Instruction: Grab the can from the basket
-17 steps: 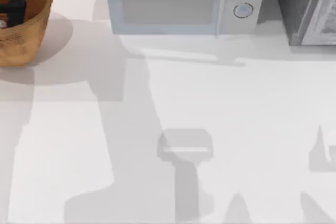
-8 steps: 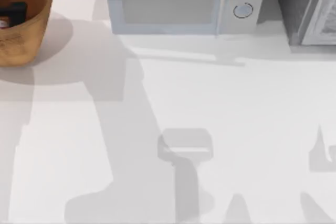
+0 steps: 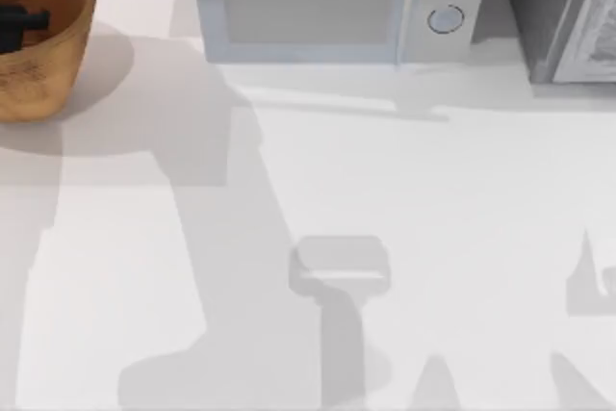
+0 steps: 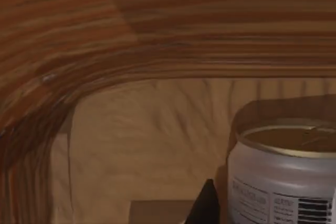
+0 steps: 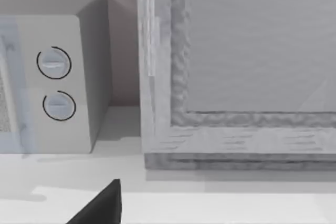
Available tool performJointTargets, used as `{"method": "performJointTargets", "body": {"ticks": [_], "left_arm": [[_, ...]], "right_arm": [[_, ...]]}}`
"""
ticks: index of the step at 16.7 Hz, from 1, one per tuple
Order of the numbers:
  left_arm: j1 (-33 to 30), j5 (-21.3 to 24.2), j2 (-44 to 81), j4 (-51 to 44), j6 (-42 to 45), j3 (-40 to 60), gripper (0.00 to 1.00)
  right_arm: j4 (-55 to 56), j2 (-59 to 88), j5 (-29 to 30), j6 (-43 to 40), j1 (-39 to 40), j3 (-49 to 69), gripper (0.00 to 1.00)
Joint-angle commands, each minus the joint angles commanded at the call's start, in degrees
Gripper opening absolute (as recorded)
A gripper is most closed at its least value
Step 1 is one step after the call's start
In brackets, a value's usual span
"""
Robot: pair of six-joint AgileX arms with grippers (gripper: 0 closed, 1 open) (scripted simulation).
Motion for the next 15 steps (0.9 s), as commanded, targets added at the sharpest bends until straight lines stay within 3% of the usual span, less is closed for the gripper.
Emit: {"method": "performJointTargets", "body": {"ticks": [3,4,15], "left_arm": [[0.0,0.0,0.0,0.0,0.0,0.0,0.02],[0.0,0.0,0.0,0.0,0.0,0.0,0.0],[0.0,-1.1,-3.6,0.7,-0.2,-1.5,0.0]], "right_arm": [[0.0,0.0,0.0,0.0,0.0,0.0,1.0],[0.0,0.0,0.0,0.0,0.0,0.0,1.0],[0.0,0.0,0.0,0.0,0.0,0.0,1.0]]}}
